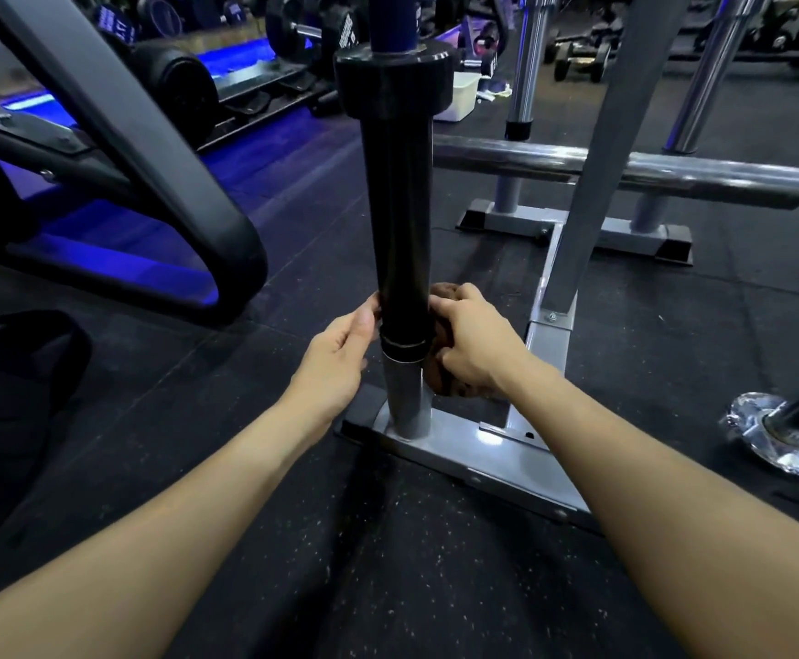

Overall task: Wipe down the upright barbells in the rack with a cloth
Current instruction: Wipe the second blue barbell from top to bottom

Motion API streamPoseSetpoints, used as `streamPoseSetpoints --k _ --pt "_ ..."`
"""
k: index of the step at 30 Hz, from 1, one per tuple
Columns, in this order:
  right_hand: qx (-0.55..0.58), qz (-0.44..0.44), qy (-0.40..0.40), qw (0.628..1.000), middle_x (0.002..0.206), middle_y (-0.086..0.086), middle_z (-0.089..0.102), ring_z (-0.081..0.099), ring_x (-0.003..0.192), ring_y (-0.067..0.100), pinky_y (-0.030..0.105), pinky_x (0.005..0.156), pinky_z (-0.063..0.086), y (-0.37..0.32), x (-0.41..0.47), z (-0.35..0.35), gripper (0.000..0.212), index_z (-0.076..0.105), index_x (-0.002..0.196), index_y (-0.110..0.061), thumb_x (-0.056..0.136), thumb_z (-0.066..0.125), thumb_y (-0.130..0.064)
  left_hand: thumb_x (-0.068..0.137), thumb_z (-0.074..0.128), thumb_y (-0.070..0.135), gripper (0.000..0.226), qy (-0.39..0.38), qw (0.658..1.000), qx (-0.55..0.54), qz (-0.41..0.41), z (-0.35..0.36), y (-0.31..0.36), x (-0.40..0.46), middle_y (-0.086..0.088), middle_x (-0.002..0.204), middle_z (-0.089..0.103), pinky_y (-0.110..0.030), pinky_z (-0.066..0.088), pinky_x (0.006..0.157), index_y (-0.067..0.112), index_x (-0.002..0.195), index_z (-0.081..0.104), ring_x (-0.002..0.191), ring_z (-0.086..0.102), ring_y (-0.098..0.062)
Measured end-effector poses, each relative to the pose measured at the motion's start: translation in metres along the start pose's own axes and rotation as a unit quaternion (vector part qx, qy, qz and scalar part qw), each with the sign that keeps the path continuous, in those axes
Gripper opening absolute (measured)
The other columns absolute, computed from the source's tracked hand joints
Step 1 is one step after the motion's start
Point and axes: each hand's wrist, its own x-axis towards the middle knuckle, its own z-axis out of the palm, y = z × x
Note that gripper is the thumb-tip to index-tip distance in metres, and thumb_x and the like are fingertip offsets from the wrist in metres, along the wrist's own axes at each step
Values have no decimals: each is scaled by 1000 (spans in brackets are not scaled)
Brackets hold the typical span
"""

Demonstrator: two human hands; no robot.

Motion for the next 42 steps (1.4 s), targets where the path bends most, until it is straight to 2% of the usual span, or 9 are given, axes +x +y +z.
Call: streamPoseSetpoints --k 11,14,19,24,26,29,34,37,42 --pt "-14 -63 -46 997 130 3 42 46 123 27 39 104 39 -7 -49 -11 54 59 127 -33 79 61 -8 97 35 51 21 -16 1000 23 -10 -4 2 -4 23 123 54 -36 42 103 63 112 43 121 51 -8" --pt "11 -18 12 1000 125 3 47 49 119 28 37 102 40 -3 -44 -19 49 62 122 -34 79 63 -11 100 34 44 28 -32 999 7 -11 -4 7 -5 22 128 51 -31 39 102 53 125 41 126 46 -4" --pt "68 59 72 993 124 8 49 50 118 30 30 98 39 -6 -24 -6 54 58 128 -27 78 67 -11 99 35 47 38 -43 999 10 -2 -8 1 -1 20 138 48 -41 32 112 44 135 43 129 43 -3" --pt "68 62 59 994 124 5 48 50 118 29 33 101 40 -11 -30 1 55 56 130 -26 78 67 -12 97 36 50 27 -57 998 -1 -2 -12 -6 1 23 138 47 -43 32 112 60 120 46 129 42 -2" --pt "59 64 44 995 120 4 47 50 116 28 34 100 41 -10 -35 1 55 56 130 -27 78 69 -14 97 36 49 23 -61 998 -12 -7 -12 -7 2 23 137 48 -42 33 111 64 112 47 128 43 -3" --pt "77 65 1 995 117 0 49 52 114 22 31 99 43 -11 -42 -4 54 60 125 -28 76 73 -13 99 39 43 32 -63 998 -13 -14 -9 -4 0 20 140 46 -41 32 113 52 129 43 130 41 -3" --pt "73 45 -197 977 102 -13 56 53 101 9 24 92 45 -21 -62 -52 58 59 128 -26 76 74 -5 100 39 37 45 -74 991 46 -104 -9 30 -7 9 145 43 -42 32 113 31 144 35 132 41 -10" --pt "151 111 -149 971 116 -6 54 55 107 19 35 83 55 -31 -76 -98 59 55 132 -22 79 71 -1 98 42 41 41 -44 980 75 -180 -6 66 -19 2 138 52 -44 38 108 24 136 48 124 49 -16" --pt "134 132 -107 976 128 5 42 50 115 23 14 87 39 -55 -96 -186 68 48 138 -23 78 75 -11 97 47 35 12 -50 968 91 -227 0 161 -40 1 118 64 -43 44 101 31 95 58 112 57 -19"
